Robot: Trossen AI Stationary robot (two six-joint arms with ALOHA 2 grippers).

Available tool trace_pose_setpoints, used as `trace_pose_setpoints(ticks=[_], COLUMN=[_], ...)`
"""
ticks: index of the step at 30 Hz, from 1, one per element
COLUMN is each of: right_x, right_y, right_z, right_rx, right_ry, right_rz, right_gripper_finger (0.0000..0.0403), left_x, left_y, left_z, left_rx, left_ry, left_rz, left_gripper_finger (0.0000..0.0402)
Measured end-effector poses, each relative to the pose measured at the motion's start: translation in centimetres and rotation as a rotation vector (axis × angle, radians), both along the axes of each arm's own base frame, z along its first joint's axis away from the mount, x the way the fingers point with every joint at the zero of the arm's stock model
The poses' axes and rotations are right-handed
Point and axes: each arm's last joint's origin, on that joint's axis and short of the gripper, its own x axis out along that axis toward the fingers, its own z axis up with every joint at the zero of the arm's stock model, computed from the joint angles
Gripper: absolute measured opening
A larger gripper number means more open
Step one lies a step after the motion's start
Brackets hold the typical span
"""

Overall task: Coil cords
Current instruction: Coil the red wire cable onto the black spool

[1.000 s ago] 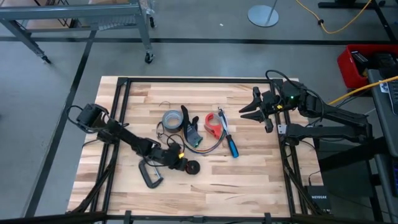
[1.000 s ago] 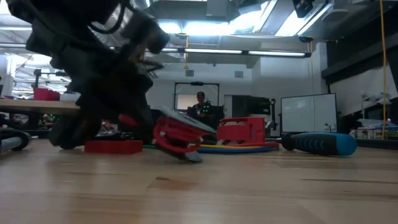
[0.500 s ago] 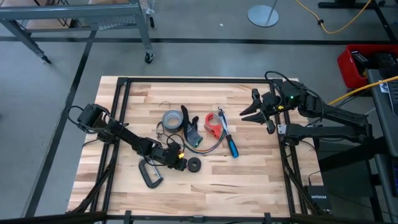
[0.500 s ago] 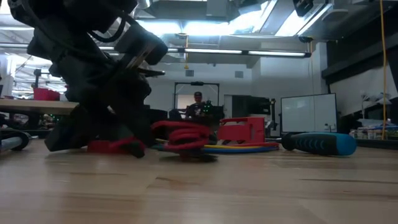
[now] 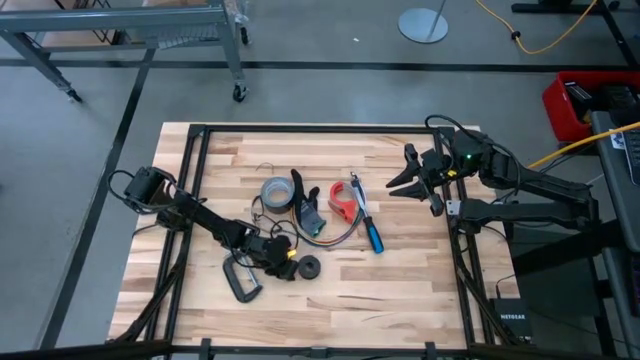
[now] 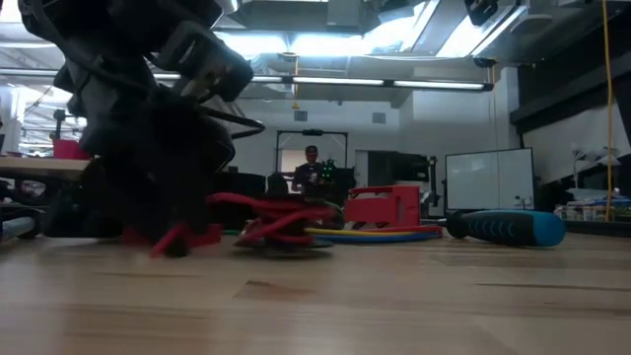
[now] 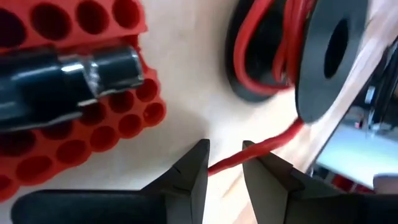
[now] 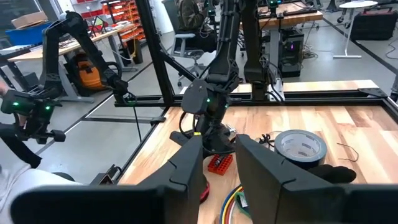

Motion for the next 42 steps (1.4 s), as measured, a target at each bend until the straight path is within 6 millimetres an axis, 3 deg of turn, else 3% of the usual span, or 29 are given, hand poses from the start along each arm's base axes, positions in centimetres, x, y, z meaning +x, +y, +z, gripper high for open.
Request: trace_pose_setpoints(ticks=[9, 17, 26, 42], right_x=[0.0, 0.0, -0.1, -0.1], right_y=[0.0, 0.0, 0.0, 0.0], right_z=[-0.2, -0.3, -0.4, -0.4], right_rx=[0.008, 0.009, 0.013, 0.015], right_ry=[0.026, 0.028, 0.041, 0.047], right_rz=[0.000, 0.000, 0.000, 0.000], right_gripper_finger=[0.0099, 0.0099, 0.0099, 0.0099], left_x=[-0.4, -0.4, -1.1, -1.6], left_y=[-0.1, -0.1, 0.3, 0.7], left_z=[-0.2, -0.3, -0.7, -0.3], left_rx=[-0.037, 0.016, 0.074, 0.299], left_ry=[0.064, 0.029, 0.111, 0.068], left_rz=[-0.059, -0.126, -0.119, -0.139], left_gripper_finger=[0.0085, 0.0087, 0.0087, 0.0088])
